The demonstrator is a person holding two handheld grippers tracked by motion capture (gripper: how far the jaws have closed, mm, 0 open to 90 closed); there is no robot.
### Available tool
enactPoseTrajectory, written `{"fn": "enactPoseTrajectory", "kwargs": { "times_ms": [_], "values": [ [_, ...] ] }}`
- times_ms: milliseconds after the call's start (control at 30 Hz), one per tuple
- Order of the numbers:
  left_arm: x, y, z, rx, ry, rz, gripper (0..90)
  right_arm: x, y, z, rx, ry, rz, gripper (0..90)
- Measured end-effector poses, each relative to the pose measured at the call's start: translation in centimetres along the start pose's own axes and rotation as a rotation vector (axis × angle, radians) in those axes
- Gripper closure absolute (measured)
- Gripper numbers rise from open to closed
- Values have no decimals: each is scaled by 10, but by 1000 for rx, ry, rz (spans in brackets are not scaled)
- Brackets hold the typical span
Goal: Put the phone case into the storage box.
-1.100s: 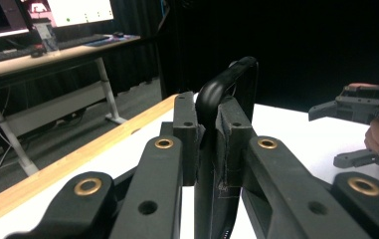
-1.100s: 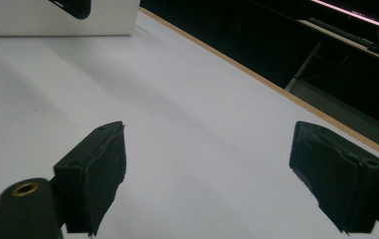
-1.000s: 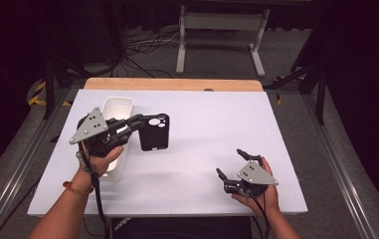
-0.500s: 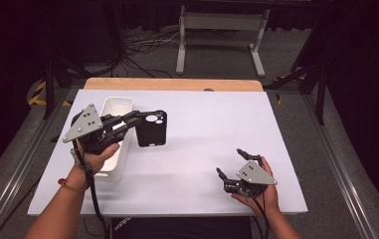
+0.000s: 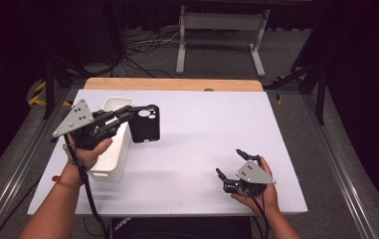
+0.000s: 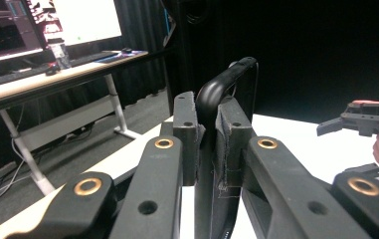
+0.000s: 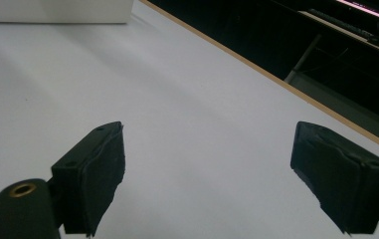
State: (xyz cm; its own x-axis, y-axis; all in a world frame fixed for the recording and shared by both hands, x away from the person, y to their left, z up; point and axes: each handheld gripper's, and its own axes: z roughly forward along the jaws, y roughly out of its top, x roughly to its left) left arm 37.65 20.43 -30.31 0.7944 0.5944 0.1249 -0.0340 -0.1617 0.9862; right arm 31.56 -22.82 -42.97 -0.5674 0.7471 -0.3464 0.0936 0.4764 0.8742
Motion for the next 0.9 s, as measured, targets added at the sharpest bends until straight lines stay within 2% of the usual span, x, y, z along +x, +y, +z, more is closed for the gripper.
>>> {"fn": "enactPoseTrajectory", "kwargs": {
  "times_ms": [100, 900],
  "values": [
    [5, 2, -3, 10, 9, 2, 821, -1, 0, -1, -3, -1, 2, 147],
    [43, 6, -30, -5, 92, -7, 821, 0, -2, 3, 12, 6, 7, 147]
  ]
}}
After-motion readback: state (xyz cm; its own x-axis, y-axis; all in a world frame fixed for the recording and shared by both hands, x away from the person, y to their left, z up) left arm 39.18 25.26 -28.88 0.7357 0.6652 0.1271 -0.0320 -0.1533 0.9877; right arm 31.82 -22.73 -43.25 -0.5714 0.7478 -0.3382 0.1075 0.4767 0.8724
